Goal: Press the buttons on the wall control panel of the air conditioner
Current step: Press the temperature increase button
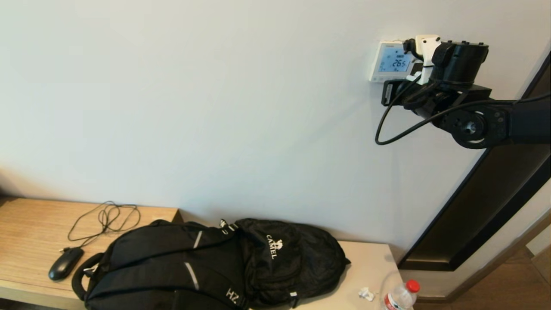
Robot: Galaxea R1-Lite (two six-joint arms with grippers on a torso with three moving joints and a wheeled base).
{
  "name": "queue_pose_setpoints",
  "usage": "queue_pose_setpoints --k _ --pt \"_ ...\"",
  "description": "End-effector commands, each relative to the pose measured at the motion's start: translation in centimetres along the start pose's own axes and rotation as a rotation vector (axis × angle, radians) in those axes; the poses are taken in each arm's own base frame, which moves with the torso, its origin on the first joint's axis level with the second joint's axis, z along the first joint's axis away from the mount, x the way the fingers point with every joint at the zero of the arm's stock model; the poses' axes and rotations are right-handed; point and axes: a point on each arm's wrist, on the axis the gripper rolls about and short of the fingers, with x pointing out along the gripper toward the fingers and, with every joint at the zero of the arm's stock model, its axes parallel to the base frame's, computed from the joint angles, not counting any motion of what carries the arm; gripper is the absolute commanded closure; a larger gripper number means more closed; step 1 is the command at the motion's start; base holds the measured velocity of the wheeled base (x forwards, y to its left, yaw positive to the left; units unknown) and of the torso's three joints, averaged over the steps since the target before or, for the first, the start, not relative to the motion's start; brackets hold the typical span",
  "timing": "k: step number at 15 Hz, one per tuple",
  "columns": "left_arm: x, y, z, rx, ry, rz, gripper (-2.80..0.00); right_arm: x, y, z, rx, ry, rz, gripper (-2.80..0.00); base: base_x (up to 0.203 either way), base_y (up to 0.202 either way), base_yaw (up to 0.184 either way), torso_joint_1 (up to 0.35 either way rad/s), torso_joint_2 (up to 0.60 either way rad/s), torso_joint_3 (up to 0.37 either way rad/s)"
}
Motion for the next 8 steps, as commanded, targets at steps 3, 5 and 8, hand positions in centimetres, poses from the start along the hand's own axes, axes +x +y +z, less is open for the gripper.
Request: queue_pose_setpoints --k 3,5,8 --pt "-0.01 0.0 -0.01 0.0 -0.001 0.001 0.0 -1.18 -0.12 0.47 0.0 0.001 0.005 0.0 0.0 0.0 0.0 0.0 0.0 0.0" --pt "-0.01 0.0 -0.01 0.0 -0.001 0.001 0.0 -1.32 -0.37 0.8 0.002 -0.006 0.0 0.0 0.0 0.0 0.0 0.0 0.0 0.0" --pt "-0.01 0.0 -0.01 0.0 -0.001 0.0 0.0 -1.02 -0.41 0.66 -0.001 -0.002 -0.003 0.0 0.0 0.0 0.0 0.0 0.0 0.0"
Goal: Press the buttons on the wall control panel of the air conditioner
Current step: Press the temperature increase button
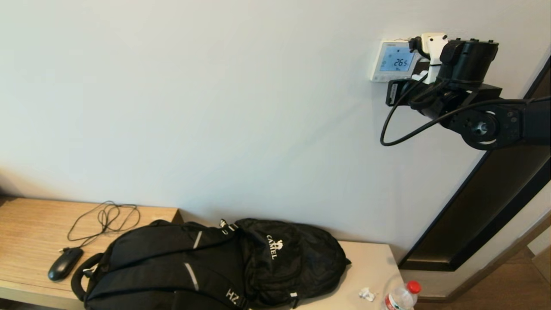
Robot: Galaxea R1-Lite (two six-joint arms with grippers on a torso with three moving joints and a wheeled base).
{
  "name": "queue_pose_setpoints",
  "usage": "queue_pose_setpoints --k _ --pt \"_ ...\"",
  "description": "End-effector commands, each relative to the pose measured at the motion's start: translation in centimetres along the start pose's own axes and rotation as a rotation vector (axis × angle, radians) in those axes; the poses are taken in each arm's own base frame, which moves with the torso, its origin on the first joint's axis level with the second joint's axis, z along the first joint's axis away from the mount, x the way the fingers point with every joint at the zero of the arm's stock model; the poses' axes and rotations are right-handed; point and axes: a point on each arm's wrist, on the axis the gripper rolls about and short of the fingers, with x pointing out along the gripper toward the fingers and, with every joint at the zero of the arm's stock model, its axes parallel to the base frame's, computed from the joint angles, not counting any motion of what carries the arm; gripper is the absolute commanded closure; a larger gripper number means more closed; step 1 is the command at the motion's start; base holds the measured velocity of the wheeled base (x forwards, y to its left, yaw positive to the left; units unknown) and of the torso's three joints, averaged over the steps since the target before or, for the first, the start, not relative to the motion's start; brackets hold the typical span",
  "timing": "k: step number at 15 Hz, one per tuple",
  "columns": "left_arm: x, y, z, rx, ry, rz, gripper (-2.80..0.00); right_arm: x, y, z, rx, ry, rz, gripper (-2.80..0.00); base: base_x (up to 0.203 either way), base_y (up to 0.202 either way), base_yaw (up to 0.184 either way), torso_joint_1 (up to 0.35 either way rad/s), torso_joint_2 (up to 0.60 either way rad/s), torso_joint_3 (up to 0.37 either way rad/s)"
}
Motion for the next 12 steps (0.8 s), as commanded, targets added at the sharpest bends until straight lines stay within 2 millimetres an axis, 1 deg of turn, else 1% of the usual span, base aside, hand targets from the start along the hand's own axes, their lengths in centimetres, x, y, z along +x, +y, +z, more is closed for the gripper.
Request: queue_pose_setpoints --k 1,8,12 --pt "0.0 0.0 0.0 0.0 -0.001 0.001 0.0 0.2 0.0 -0.1 -0.002 -0.001 -0.002 0.0 0.0 0.0 0.0 0.0 0.0 0.0" --pt "0.0 0.0 0.0 0.0 -0.001 0.0 0.0 1.4 0.4 -0.7 -0.002 0.0 -0.003 0.0 0.0 0.0 0.0 0.0 0.0 0.0" --pt "0.0 0.0 0.0 0.0 -0.001 0.001 0.0 1.0 0.4 -0.5 0.0 -0.002 -0.002 0.0 0.0 0.0 0.0 0.0 0.0 0.0"
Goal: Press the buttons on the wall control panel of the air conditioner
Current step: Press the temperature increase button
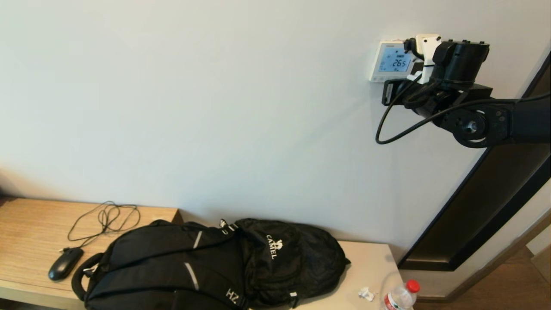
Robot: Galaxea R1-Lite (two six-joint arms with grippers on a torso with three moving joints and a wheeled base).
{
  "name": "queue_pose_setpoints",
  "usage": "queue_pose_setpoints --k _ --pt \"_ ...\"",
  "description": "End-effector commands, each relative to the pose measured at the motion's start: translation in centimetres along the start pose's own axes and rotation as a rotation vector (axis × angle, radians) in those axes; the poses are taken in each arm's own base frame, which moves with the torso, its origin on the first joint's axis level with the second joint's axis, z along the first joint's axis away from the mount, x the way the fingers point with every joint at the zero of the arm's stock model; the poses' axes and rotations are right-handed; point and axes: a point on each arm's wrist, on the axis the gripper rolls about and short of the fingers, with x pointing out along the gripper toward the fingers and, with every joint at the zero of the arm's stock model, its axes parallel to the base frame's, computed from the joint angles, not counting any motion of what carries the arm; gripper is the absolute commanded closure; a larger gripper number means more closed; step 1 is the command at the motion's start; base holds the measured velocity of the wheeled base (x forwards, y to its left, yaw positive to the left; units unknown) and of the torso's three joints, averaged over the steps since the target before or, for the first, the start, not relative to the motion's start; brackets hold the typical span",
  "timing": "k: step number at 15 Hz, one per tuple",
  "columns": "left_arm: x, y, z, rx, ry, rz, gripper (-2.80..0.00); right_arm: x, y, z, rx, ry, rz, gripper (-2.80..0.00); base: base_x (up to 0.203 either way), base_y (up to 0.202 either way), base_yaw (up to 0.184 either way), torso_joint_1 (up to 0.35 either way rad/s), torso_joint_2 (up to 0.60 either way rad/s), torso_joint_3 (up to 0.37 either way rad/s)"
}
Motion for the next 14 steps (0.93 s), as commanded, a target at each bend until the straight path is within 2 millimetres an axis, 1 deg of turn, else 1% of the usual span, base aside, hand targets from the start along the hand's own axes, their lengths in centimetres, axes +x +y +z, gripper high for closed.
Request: queue_pose_setpoints --k 1,5,6,11,14 --pt "0.0 0.0 0.0 0.0 -0.001 -0.001 0.0 -0.5 0.0 0.3 0.001 -0.005 0.001 0.0 0.0 0.0 0.0 0.0 0.0 0.0" --pt "0.0 0.0 0.0 0.0 -0.001 -0.001 0.0 -1.4 0.1 0.6 0.003 -0.006 0.013 0.0 0.0 0.0 0.0 0.0 0.0 0.0" --pt "0.0 0.0 0.0 0.0 -0.001 0.0 0.0 -1.6 0.4 0.8 0.005 -0.011 0.02 0.0 0.0 0.0 0.0 0.0 0.0 0.0" --pt "0.0 0.0 0.0 0.0 -0.001 0.001 0.0 -1.5 0.5 0.8 0.005 -0.009 0.019 0.0 0.0 0.0 0.0 0.0 0.0 0.0" --pt "0.0 0.0 0.0 0.0 -0.001 0.0 0.0 -1.5 0.1 0.8 0.001 -0.005 0.011 0.0 0.0 0.0 0.0 0.0 0.0 0.0"
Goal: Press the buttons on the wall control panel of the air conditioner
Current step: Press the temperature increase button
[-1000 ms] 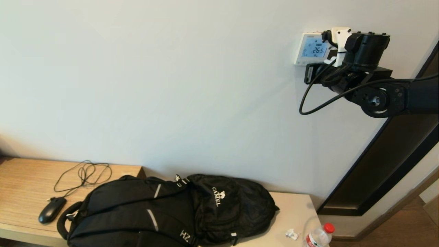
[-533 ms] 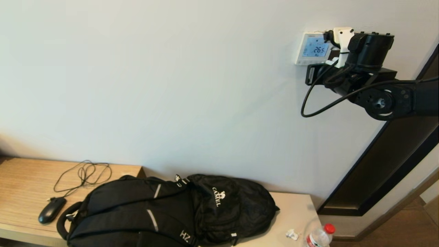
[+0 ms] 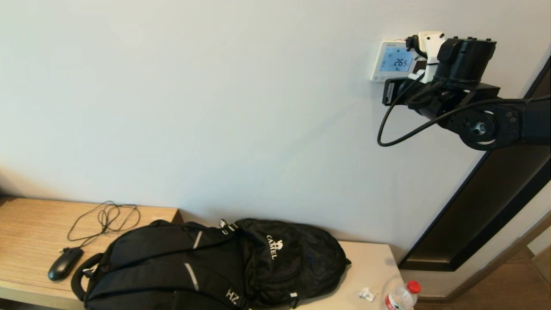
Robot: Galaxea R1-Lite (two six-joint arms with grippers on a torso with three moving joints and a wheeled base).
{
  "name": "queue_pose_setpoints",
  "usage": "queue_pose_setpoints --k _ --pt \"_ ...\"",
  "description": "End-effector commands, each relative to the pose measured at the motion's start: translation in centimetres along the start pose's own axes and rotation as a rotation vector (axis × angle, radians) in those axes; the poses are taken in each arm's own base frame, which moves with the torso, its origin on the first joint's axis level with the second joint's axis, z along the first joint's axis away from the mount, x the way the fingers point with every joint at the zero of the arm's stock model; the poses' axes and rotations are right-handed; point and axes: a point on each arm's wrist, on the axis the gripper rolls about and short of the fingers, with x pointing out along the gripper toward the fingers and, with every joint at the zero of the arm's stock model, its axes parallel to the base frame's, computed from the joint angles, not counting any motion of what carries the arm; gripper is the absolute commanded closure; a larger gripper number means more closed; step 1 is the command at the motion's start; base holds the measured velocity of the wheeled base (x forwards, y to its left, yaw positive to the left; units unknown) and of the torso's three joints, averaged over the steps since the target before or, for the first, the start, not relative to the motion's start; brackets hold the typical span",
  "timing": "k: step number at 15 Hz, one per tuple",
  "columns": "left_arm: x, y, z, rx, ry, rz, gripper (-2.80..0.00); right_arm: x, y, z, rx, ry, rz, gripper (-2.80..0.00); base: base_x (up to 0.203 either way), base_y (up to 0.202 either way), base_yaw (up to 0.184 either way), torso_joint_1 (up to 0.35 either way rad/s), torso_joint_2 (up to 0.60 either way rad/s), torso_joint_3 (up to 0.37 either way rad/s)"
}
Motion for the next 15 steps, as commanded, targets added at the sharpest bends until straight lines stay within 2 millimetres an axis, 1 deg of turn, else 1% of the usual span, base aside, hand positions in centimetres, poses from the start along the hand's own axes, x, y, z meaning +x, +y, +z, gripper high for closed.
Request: queue_pose_setpoints --k 1,6,9,11,13,15 --pt "0.0 0.0 0.0 0.0 -0.001 0.0 0.0 -0.1 -0.2 0.1 -0.001 -0.004 -0.006 0.0 0.0 0.0 0.0 0.0 0.0 0.0" --pt "0.0 0.0 0.0 0.0 -0.001 0.0 0.0 -0.6 -1.3 0.3 -0.006 -0.002 -0.027 0.0 0.0 0.0 0.0 0.0 0.0 0.0" --pt "0.0 0.0 0.0 0.0 -0.001 0.001 0.0 -0.4 -1.9 0.1 -0.009 0.004 -0.043 0.0 0.0 0.0 0.0 0.0 0.0 0.0" --pt "0.0 0.0 0.0 0.0 -0.001 0.001 0.0 -0.6 -2.0 -0.5 -0.012 0.02 -0.043 0.0 0.0 0.0 0.0 0.0 0.0 0.0" --pt "0.0 0.0 0.0 0.0 -0.001 -0.001 0.0 -1.8 -2.3 -0.1 -0.011 0.02 -0.043 0.0 0.0 0.0 0.0 0.0 0.0 0.0" --pt "0.0 0.0 0.0 0.0 -0.001 0.0 0.0 -4.0 -3.0 0.8 -0.008 0.016 -0.044 0.0 0.0 0.0 0.0 0.0 0.0 0.0"
